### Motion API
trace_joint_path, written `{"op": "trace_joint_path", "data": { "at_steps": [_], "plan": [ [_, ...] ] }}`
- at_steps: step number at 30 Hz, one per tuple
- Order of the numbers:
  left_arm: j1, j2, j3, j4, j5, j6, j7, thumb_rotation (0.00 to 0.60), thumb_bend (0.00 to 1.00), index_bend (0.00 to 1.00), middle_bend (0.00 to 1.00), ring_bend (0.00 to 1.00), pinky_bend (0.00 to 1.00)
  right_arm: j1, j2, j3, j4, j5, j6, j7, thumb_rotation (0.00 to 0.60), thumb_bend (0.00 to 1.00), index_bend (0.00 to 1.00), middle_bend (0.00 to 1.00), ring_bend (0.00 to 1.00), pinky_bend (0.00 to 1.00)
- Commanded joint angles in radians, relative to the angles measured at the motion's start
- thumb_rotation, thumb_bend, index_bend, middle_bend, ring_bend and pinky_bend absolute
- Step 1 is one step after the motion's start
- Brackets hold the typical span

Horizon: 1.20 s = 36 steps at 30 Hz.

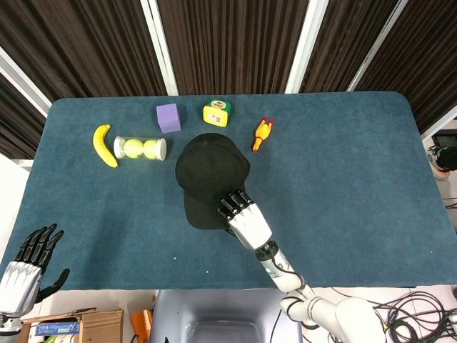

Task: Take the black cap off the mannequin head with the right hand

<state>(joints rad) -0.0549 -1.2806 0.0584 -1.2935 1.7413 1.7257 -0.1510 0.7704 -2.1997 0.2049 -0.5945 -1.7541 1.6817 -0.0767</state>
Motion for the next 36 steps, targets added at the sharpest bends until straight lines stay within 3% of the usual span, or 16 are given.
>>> {"op": "trace_joint_path", "data": {
  "at_steps": [1, 18, 30, 36],
  "plan": [
    [0.0, 0.001, 0.0, -0.002, 0.001, 0.0, 0.001, 0.6, 0.35, 0.0, 0.0, 0.02, 0.11, 0.007, 0.005, 0.002, 0.003, 0.004, 0.018, 0.008, 0.6, 0.29, 0.82, 0.64, 0.48, 0.58],
    [0.007, 0.012, -0.005, -0.007, -0.005, -0.002, -0.002, 0.6, 0.35, 0.0, 0.0, 0.02, 0.11, 0.163, 0.08, 0.07, 0.047, 0.01, 0.091, -0.063, 0.6, 0.37, 0.99, 0.76, 0.61, 0.74],
    [0.006, 0.011, -0.009, -0.01, -0.008, -0.009, -0.005, 0.6, 0.35, 0.0, 0.0, 0.02, 0.11, 0.239, 0.174, 0.086, 0.046, 0.019, 0.104, -0.151, 0.6, 0.43, 1.0, 0.8, 0.64, 0.79],
    [0.005, 0.013, -0.01, -0.009, -0.01, -0.015, -0.01, 0.6, 0.35, 0.0, 0.0, 0.02, 0.11, 0.239, 0.263, 0.092, 0.011, 0.032, 0.115, -0.198, 0.6, 0.43, 1.0, 0.8, 0.64, 0.79]
  ]
}}
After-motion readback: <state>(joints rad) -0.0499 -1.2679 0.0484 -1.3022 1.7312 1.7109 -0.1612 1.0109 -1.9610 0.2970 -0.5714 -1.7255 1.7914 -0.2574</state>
